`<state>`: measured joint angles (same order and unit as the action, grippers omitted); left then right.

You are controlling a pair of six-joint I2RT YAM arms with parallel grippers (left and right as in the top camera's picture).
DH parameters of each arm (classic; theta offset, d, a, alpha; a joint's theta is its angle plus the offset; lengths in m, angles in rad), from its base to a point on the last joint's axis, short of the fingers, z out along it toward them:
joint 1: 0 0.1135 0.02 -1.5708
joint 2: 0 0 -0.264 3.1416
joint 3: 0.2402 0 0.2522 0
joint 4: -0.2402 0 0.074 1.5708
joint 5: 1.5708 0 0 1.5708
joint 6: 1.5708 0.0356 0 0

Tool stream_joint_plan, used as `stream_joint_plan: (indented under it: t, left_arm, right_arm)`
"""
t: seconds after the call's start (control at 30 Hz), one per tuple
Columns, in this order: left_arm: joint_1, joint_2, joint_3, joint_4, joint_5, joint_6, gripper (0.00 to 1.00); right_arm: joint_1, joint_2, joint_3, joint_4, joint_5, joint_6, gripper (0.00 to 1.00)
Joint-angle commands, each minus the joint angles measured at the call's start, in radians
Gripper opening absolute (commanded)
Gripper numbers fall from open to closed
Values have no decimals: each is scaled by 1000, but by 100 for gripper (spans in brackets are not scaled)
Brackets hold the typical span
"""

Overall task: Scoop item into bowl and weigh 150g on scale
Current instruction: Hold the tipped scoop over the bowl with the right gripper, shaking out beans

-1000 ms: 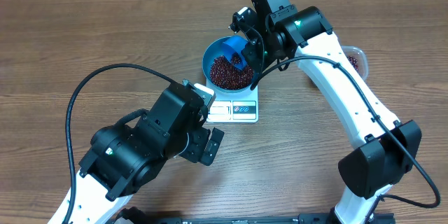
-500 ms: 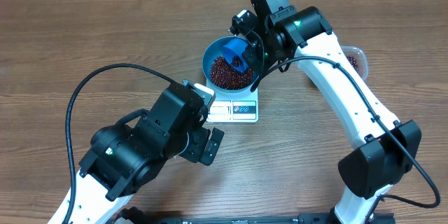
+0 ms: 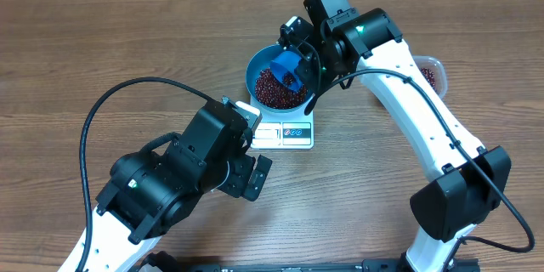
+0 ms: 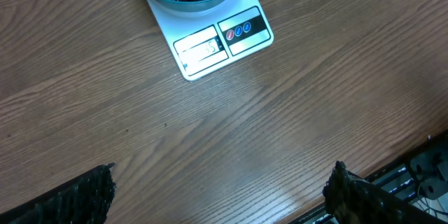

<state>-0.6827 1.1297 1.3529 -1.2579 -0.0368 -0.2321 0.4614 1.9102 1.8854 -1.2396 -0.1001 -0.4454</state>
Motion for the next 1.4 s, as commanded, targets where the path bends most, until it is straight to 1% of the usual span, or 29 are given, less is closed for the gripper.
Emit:
stream_joint_plan:
  t: [0.0,0.07,0.17,0.23,0.33,0.53,1.1,1.23,1.37]
  left_arm:
    - [2,-2,12,1,4,16,99]
    - [2,2,12,1,4,16,99]
    - [2,2,12,1,4,16,100]
    - [2,2,12,1,4,16,100]
    - [2,2,12,1,4,16,99]
    - [2,3,12,1,4,16,100]
    - [2,4,12,1,4,16,99]
    - [2,5,12,2,4,16,100]
    - [2,7,12,1,4,16,100]
  right_arm:
    - [8,-42,33,23,14,22,4]
    - [8,-42,33,24,13,21,4]
    - [9,-42,33,-10,10,-33,4]
    - [9,-42,33,-7,11,-26,4]
    - [9,-42,33,30,21,30,4]
    - [9,-42,33,9,21,10,4]
    - [9,-42,33,10,21,10,4]
    - [9,-42,33,-16,21,-2,4]
    - [9,-42,33,5,21,11,4]
